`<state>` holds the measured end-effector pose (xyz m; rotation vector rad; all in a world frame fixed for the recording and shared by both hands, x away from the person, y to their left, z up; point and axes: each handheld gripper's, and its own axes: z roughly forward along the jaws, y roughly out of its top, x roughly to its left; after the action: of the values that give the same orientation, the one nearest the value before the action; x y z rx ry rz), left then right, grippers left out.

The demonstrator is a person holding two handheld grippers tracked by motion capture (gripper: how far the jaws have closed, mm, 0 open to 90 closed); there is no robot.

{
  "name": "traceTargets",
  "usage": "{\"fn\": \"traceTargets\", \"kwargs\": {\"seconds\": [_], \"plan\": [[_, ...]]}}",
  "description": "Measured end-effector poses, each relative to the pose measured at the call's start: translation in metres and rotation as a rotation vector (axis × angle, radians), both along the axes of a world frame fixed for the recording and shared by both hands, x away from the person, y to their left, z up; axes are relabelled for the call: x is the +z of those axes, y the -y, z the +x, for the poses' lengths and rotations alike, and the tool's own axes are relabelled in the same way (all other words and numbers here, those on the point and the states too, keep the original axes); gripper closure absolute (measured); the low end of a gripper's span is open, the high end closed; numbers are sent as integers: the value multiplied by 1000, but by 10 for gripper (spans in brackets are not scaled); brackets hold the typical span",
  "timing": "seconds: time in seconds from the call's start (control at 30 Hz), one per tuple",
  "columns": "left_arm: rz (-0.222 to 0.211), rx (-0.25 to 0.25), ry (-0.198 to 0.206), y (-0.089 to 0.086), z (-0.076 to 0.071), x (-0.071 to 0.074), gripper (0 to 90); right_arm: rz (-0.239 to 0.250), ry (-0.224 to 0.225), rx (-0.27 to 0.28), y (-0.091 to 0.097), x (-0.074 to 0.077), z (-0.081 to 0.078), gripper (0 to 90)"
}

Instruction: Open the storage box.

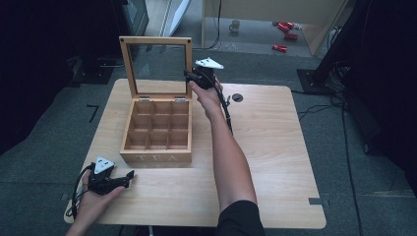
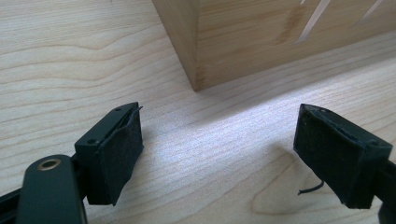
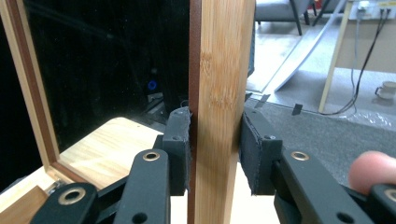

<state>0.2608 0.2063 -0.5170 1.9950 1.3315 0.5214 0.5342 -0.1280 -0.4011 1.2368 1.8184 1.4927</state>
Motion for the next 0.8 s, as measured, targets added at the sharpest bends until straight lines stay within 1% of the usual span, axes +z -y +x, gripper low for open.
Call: {"fn": "traceTargets", "kwargs": {"seconds": [0.2, 0.37, 0.7, 0.73, 0.8], "plan": [[-1, 0, -1, 0, 0, 0, 161, 8, -34, -31, -3, 1, 5, 669], [-2, -1, -2, -1, 0, 0, 161, 13, -50, -48, -4, 2, 6, 669], [-2, -2, -2, -1, 0, 0, 162, -9, -43, -53, -6, 3, 3, 662], [-2, -3, -2, -1, 0, 0, 162, -13, -42, -49, -6, 4, 3, 654], [-6, -3, -2, -1, 0, 0, 162, -30, -47, -42, -6, 5, 1, 562]]}}
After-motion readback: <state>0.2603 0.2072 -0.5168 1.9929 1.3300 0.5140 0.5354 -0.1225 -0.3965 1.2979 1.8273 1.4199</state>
